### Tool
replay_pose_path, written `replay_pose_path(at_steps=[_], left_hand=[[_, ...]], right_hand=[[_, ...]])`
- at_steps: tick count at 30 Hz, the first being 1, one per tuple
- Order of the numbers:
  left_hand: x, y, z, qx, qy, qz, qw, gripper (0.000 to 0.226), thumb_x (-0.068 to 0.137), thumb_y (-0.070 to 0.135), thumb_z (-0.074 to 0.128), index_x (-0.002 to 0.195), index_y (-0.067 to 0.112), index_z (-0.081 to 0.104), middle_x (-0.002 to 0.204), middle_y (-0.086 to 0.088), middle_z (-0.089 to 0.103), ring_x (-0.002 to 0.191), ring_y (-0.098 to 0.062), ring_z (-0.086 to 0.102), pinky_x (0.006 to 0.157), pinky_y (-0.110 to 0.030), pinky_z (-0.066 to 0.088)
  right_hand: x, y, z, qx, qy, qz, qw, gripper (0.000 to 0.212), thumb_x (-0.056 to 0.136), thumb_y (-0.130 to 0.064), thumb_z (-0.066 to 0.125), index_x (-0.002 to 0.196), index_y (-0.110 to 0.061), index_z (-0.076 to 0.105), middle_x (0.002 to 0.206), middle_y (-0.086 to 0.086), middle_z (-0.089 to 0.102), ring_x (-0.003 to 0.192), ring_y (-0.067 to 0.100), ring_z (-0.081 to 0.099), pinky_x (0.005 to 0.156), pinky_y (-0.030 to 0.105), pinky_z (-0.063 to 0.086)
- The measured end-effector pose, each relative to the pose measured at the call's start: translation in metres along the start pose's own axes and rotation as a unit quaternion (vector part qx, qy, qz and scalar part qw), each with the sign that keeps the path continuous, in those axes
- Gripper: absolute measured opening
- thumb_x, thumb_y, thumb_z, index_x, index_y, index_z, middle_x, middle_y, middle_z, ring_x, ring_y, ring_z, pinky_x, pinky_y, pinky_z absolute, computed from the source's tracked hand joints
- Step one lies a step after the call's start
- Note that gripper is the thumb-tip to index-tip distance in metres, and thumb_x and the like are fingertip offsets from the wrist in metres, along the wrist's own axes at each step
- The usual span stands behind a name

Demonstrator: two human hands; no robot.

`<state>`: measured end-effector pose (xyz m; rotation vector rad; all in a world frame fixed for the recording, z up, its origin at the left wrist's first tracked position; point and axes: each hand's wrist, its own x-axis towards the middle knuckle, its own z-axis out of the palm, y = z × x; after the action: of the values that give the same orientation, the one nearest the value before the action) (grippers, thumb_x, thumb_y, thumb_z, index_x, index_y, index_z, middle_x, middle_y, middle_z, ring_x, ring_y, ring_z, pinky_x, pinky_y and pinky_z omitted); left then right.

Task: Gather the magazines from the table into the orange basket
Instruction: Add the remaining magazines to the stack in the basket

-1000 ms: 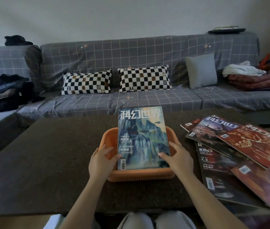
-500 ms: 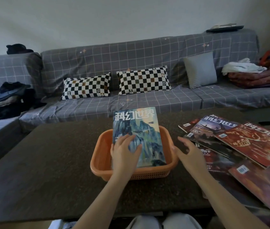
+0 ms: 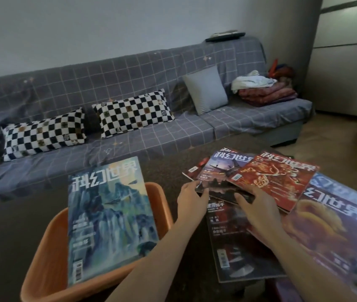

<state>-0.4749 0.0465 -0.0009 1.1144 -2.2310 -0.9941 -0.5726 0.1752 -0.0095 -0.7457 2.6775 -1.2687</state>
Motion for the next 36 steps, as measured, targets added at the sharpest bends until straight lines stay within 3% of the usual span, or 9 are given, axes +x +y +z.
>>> replay_pose_path(at_steps=[4, 11, 18, 21, 23, 25, 28, 32, 36], left_hand=[[0.033, 0.013, 0.026, 0.005, -0.040, -0.016, 0.999, 0.031, 0.095, 0.029, 0.054, 0.122, 0.017, 0.060, 0.121, -0.004, 0.063, 0.104, -0.015, 0.061, 0.096, -0.038, 0.049], [0.072, 0.034, 0.084, 0.014, -0.151, 0.019, 0.988, 0.053, 0.096, 0.037, 0.053, 0.140, 0.010, 0.046, 0.144, -0.008, 0.050, 0.131, -0.023, 0.045, 0.112, -0.038, 0.032], [0.088, 0.044, 0.112, -0.093, -0.099, -0.084, 0.987, 0.039, 0.086, 0.024, 0.069, 0.123, 0.014, 0.063, 0.128, -0.005, 0.062, 0.114, -0.020, 0.057, 0.088, -0.025, 0.039], [0.082, 0.046, 0.101, -0.140, -0.171, -0.152, 0.963, 0.036, 0.083, 0.015, 0.071, 0.118, 0.012, 0.064, 0.121, -0.006, 0.063, 0.107, -0.023, 0.061, 0.096, -0.033, 0.047], [0.070, 0.044, 0.088, -0.189, -0.245, -0.179, 0.934, 0.013, 0.085, 0.005, 0.067, 0.097, 0.009, 0.064, 0.109, -0.010, 0.068, 0.094, -0.023, 0.067, 0.093, -0.039, 0.053], [0.054, 0.038, 0.078, -0.244, -0.283, -0.191, 0.908, 0.012, 0.088, -0.003, 0.059, 0.097, 0.004, 0.057, 0.105, -0.014, 0.068, 0.086, -0.024, 0.069, 0.084, -0.043, 0.057], [0.026, 0.027, 0.065, -0.274, -0.276, -0.190, 0.901, 0.027, 0.089, -0.004, 0.053, 0.113, 0.005, 0.045, 0.112, -0.018, 0.064, 0.090, -0.026, 0.070, 0.074, -0.040, 0.060], [-0.008, 0.017, 0.037, -0.316, -0.215, -0.144, 0.913, 0.028, 0.088, -0.001, 0.058, 0.111, 0.010, 0.047, 0.104, -0.015, 0.066, 0.080, -0.024, 0.073, 0.059, -0.034, 0.059], [-0.040, 0.004, -0.010, -0.369, -0.159, -0.096, 0.911, 0.023, 0.091, 0.002, 0.057, 0.110, 0.014, 0.050, 0.102, -0.011, 0.068, 0.075, -0.017, 0.074, 0.059, -0.029, 0.057]], right_hand=[[0.022, 0.026, -0.005, -0.127, 0.027, 0.032, 0.991, 0.052, 0.089, -0.045, 0.053, 0.132, -0.016, 0.049, 0.141, 0.007, 0.045, 0.131, 0.030, 0.033, 0.106, 0.045, 0.028], [0.038, 0.073, -0.006, -0.157, 0.025, 0.125, 0.979, 0.072, 0.087, -0.059, 0.046, 0.146, -0.025, 0.025, 0.157, 0.010, 0.011, 0.143, 0.032, 0.006, 0.114, 0.049, 0.008], [0.038, 0.085, -0.005, -0.117, 0.079, 0.121, 0.982, 0.059, 0.089, -0.053, 0.047, 0.139, -0.022, 0.043, 0.152, 0.007, 0.029, 0.139, 0.032, 0.018, 0.112, 0.048, 0.015], [0.035, 0.087, -0.010, -0.085, 0.098, 0.130, 0.983, 0.052, 0.089, -0.046, 0.052, 0.132, -0.018, 0.051, 0.148, 0.008, 0.036, 0.136, 0.032, 0.024, 0.110, 0.048, 0.018], [0.029, 0.088, -0.015, -0.074, 0.112, 0.138, 0.981, 0.047, 0.088, -0.044, 0.054, 0.126, -0.017, 0.056, 0.142, 0.009, 0.044, 0.131, 0.033, 0.030, 0.107, 0.049, 0.022], [0.020, 0.086, -0.019, -0.061, 0.119, 0.145, 0.980, 0.046, 0.086, -0.043, 0.058, 0.123, -0.015, 0.057, 0.135, 0.012, 0.049, 0.126, 0.035, 0.036, 0.106, 0.048, 0.025], [0.003, 0.080, -0.025, -0.036, 0.117, 0.161, 0.979, 0.052, 0.082, -0.040, 0.065, 0.125, -0.014, 0.054, 0.132, 0.015, 0.050, 0.123, 0.035, 0.040, 0.105, 0.048, 0.027], [-0.023, 0.068, -0.029, -0.012, 0.080, 0.170, 0.982, 0.058, 0.080, -0.044, 0.067, 0.125, -0.010, 0.052, 0.123, 0.017, 0.055, 0.115, 0.034, 0.048, 0.099, 0.045, 0.037], [-0.045, 0.042, -0.031, 0.195, 0.014, 0.173, 0.965, 0.056, 0.080, -0.041, 0.069, 0.120, -0.005, 0.054, 0.104, 0.011, 0.065, 0.088, 0.025, 0.062, 0.080, 0.037, 0.049]])
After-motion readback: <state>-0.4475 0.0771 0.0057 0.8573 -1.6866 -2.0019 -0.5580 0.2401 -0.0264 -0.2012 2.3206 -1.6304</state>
